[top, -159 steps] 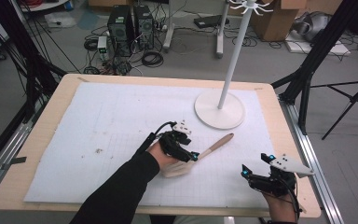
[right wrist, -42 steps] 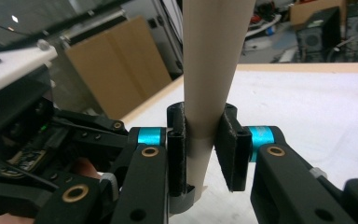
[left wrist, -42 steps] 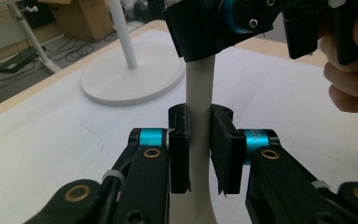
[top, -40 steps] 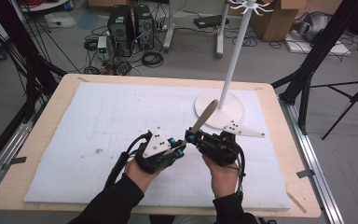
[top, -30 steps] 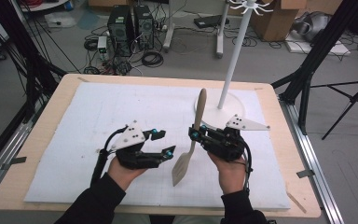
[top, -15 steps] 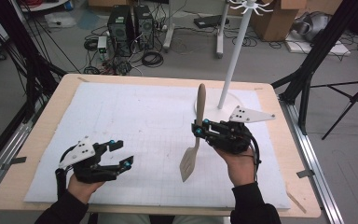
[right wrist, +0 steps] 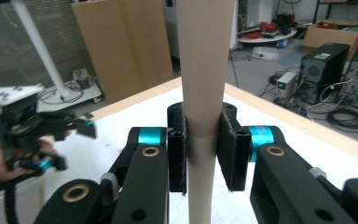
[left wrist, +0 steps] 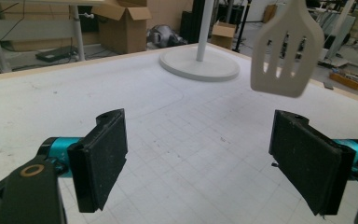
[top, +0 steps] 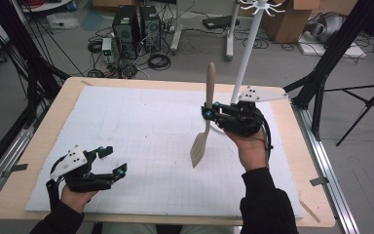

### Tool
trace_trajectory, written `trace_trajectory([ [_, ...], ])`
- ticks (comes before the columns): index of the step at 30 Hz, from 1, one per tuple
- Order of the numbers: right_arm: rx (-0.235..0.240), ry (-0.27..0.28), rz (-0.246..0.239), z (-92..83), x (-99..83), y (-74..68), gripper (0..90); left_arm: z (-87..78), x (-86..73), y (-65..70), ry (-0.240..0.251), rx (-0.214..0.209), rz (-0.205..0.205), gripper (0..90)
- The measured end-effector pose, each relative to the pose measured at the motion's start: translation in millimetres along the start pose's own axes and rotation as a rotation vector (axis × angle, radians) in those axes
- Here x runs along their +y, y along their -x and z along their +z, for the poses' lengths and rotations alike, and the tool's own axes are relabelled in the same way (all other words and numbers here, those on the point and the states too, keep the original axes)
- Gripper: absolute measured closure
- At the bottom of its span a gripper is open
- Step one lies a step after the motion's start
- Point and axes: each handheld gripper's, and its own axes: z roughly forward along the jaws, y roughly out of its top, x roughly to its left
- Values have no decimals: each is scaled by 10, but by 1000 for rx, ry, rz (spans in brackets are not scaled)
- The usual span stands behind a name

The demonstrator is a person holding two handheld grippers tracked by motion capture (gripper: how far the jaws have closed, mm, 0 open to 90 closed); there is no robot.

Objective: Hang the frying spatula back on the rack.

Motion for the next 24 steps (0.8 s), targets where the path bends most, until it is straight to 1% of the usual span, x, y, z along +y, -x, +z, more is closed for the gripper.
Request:
trace_trajectory([
  [2, -10, -6, 2, 21, 76, 76, 756, -2, -4, -4, 3, -1, 4, 199],
  [4, -19, -3, 4, 42, 146, 148, 756, -9, -4, -12, 10, 6, -1, 199],
  [7, -21, 7, 13, 70, 265, 265, 756, -24, -8, -29, 16, 11, -6, 199],
  [12, -47, 21, 22, 101, 478, 448, 756, -25, -19, -45, 19, 11, -22, 199],
  [14, -56, 33, 35, 104, 545, 526, 756, -21, -21, -48, 19, 13, -22, 199],
  [16, -64, 40, 42, 110, 596, 600, 756, -13, -23, -51, 21, 10, -27, 199],
  [18, -80, 44, 48, 120, 628, 675, 756, -12, -24, -55, 19, 10, -24, 199],
  [24, -104, 57, 84, 153, 675, 887, 756, 1, -27, -63, 29, 5, -39, 200],
])
